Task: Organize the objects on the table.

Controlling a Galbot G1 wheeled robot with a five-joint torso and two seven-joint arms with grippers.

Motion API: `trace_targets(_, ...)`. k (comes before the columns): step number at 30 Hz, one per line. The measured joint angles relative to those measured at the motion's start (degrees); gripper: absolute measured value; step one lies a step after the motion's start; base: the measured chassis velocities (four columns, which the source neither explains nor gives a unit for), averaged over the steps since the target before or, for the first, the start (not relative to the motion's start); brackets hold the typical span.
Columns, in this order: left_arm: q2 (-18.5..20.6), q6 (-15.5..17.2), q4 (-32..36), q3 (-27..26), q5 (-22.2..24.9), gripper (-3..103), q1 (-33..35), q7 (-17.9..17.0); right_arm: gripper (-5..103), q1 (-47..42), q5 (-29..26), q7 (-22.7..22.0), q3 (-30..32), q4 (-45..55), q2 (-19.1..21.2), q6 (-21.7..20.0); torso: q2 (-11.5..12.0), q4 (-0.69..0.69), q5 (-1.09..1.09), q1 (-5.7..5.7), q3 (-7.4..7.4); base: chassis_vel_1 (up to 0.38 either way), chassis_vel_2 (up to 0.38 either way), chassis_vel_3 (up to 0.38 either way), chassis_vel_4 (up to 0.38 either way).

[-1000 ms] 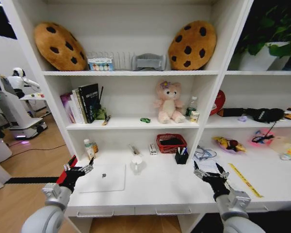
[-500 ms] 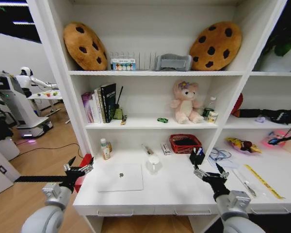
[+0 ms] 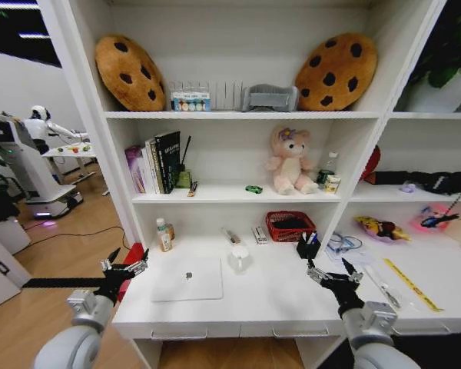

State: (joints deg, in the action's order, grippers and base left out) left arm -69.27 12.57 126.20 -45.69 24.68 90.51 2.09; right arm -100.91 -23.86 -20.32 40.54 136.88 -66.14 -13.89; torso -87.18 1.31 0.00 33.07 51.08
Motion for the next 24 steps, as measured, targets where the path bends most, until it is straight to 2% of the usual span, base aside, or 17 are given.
trace_targets(24, 0.0, 0.0, 0.0, 0.0, 0.0, 100, 0.0, 0.0, 100, 0.0, 0.0, 0.0, 0.0, 0.0, 0.0, 0.0, 0.0, 0.0, 0.01, 0.0, 0.0, 0.163, -0.17, -0.167, 0.164)
